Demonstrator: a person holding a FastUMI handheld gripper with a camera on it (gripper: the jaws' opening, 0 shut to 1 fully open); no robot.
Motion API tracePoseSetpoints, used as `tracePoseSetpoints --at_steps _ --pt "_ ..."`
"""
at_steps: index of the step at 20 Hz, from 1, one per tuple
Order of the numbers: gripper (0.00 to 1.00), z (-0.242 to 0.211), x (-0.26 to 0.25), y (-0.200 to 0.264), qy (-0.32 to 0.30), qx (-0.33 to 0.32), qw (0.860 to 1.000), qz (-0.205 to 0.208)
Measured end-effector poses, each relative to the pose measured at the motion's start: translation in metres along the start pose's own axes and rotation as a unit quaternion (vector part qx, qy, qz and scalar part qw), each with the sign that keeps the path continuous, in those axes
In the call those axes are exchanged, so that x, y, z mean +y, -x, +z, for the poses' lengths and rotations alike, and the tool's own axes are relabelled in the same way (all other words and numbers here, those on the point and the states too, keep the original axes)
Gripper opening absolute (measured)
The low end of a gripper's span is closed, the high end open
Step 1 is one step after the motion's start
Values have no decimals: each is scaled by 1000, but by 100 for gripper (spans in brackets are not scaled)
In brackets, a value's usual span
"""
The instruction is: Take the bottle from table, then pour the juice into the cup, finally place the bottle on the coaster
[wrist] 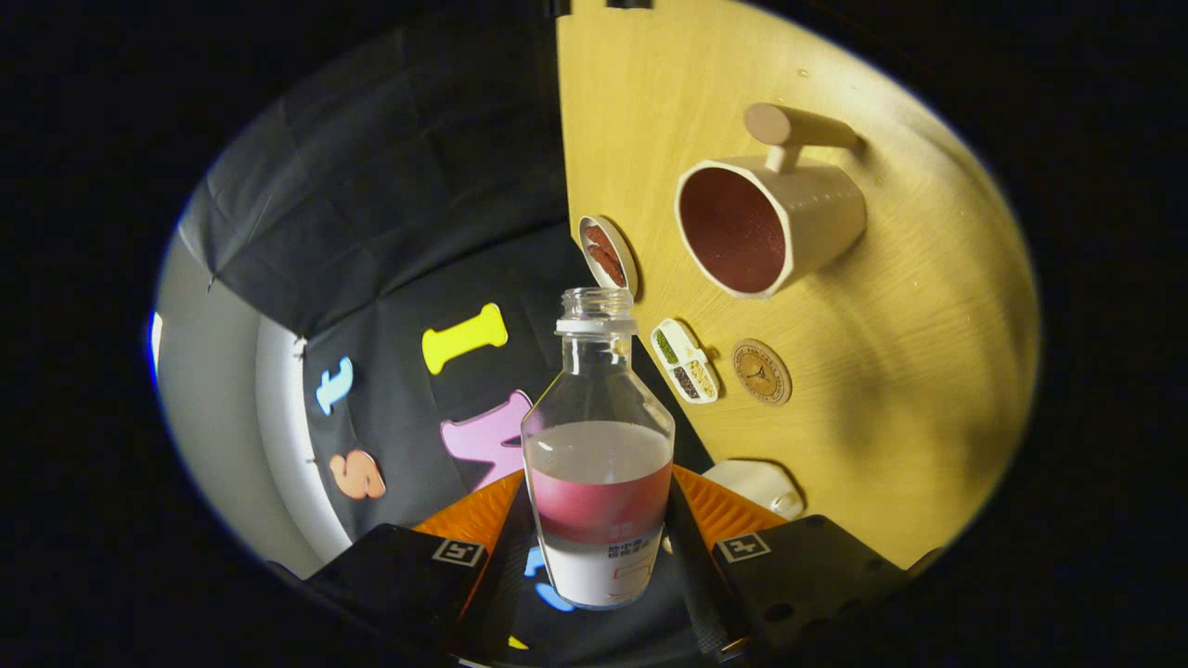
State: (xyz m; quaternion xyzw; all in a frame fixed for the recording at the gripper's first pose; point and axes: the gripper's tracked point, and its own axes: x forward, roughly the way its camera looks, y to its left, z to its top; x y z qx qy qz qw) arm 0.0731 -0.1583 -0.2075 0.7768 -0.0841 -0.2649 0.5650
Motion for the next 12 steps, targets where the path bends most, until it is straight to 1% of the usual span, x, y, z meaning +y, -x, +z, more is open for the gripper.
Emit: tracePoseSetpoints --at_steps 3,5,6,7,9,12 --pt "75 -2 2 3 101 4 995 6" --pt "75 -1 3 5 171 -1 985 13" --pt "75 0 3 7 208 -6 978 16" --pt "75 4 2 10 249 -11 968 15" --pt "75 8 2 14 332 -18 943 12" --pt "75 25 2 21 444 -37 895 11"
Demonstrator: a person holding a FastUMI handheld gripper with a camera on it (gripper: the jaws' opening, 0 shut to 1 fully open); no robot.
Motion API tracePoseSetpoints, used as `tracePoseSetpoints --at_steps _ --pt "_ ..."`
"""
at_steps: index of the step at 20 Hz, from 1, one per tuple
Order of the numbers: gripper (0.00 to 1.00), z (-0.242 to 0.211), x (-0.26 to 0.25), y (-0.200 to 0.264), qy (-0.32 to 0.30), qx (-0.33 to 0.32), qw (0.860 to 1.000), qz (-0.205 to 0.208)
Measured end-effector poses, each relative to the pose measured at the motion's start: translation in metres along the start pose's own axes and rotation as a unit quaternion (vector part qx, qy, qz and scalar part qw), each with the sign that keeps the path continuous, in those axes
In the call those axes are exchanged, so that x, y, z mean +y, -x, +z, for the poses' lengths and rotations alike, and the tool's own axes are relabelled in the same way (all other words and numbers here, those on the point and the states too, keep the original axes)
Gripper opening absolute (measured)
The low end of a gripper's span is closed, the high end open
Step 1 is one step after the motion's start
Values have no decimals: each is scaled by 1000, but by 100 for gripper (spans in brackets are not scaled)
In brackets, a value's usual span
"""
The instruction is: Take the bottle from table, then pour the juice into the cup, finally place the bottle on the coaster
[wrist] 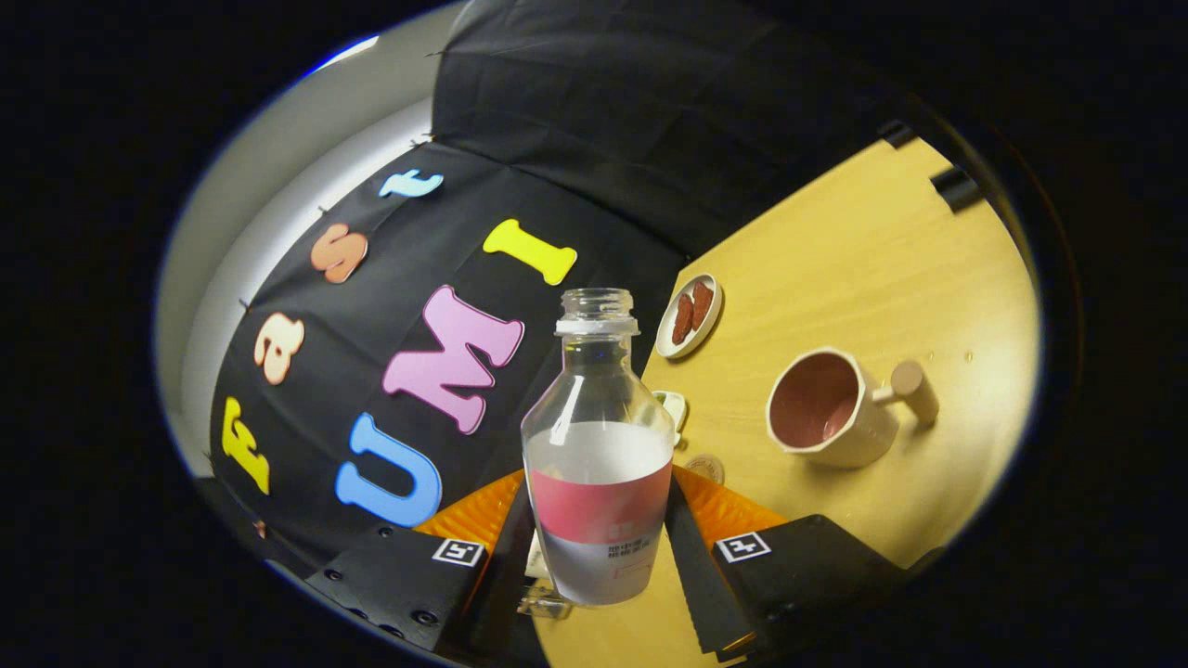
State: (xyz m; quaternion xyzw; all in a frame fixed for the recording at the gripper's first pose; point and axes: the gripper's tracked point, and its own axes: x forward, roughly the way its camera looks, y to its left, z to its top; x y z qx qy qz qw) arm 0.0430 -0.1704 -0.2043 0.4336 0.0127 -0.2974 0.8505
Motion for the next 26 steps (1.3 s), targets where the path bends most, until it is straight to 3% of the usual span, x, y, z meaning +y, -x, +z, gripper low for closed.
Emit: tracePoseSetpoints --at_steps 5,11,20,26 --pt "75 19 -15 9 176 -36 983 -21" --pt "75 34 13 14 360 -67 930 -13" --pt "75 49 107 -22 434 -140 889 46" --pt "75 18 122 -71 456 -147 876 52"
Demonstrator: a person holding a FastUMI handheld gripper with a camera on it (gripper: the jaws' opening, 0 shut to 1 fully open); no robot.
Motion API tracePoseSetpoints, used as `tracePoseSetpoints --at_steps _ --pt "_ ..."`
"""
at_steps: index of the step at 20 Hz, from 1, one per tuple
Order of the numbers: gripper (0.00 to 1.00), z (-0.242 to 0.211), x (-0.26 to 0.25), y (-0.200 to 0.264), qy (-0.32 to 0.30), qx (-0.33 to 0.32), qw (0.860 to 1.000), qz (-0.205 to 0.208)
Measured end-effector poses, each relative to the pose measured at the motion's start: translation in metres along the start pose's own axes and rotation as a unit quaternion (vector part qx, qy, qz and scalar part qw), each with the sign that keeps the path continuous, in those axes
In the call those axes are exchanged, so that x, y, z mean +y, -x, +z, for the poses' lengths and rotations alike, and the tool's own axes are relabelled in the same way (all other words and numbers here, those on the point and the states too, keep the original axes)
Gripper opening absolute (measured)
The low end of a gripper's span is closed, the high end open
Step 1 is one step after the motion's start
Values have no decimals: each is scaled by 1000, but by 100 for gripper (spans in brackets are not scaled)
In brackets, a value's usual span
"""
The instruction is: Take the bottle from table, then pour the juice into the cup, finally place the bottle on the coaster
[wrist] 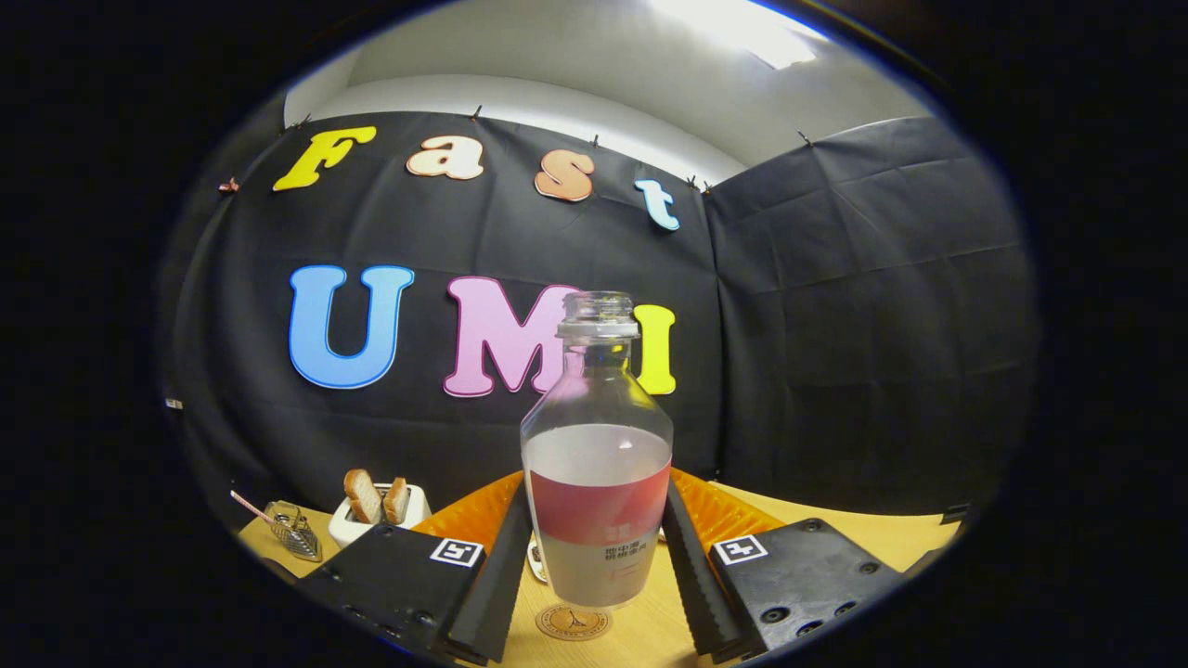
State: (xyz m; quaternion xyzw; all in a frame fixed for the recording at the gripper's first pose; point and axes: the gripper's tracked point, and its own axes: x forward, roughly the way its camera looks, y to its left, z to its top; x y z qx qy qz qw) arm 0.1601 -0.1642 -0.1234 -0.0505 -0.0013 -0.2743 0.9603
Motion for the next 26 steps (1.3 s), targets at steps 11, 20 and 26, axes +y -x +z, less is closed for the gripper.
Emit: tracePoseSetpoints --at_steps 11,20,26 --pt "76 -112 48 -32 56 61 997 2" --pt "76 -186 45 -51 81 96 992 1" --pt "76 -210 41 -57 74 116 990 9"
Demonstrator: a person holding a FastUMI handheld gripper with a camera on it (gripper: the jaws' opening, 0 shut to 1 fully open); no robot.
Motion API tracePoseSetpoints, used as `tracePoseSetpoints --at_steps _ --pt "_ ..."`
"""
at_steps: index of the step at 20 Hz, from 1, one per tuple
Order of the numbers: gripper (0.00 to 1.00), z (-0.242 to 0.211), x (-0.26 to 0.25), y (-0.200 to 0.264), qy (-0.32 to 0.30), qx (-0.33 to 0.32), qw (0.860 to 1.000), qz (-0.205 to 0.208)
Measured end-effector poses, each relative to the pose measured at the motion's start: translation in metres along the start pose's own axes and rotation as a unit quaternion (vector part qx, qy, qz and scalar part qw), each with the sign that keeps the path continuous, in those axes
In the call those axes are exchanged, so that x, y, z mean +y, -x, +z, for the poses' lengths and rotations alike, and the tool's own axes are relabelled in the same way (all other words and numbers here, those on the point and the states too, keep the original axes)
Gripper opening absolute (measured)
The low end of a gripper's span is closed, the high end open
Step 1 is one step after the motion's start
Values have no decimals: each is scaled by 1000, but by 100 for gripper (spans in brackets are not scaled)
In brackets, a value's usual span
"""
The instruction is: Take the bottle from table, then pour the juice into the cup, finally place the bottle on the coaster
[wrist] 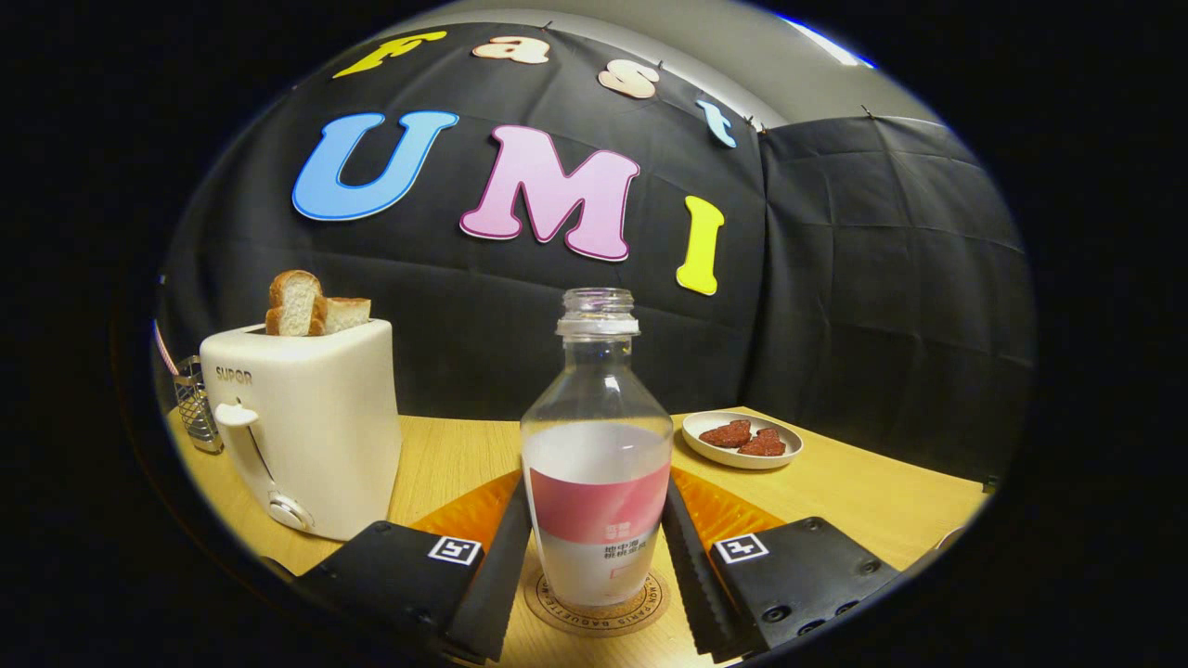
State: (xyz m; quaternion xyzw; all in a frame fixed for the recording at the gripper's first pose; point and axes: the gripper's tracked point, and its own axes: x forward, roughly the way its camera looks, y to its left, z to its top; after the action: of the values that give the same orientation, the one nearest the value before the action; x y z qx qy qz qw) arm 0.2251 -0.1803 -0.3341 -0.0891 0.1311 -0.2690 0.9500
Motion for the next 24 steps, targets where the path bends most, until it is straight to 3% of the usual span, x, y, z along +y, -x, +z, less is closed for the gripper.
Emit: tracePoseSetpoints --at_steps 7,9,10,12,24 --pt "79 -3 -4 -1 -12 5 1000 -2" --pt "86 -4 -7 1 -11 8 1000 -7" --pt "93 -1 -8 3 -6 5 1000 -11" --pt "98 6 -8 6 -1 -4 1000 -9" --pt "97 1 -17 42 -12 24 1000 -12"
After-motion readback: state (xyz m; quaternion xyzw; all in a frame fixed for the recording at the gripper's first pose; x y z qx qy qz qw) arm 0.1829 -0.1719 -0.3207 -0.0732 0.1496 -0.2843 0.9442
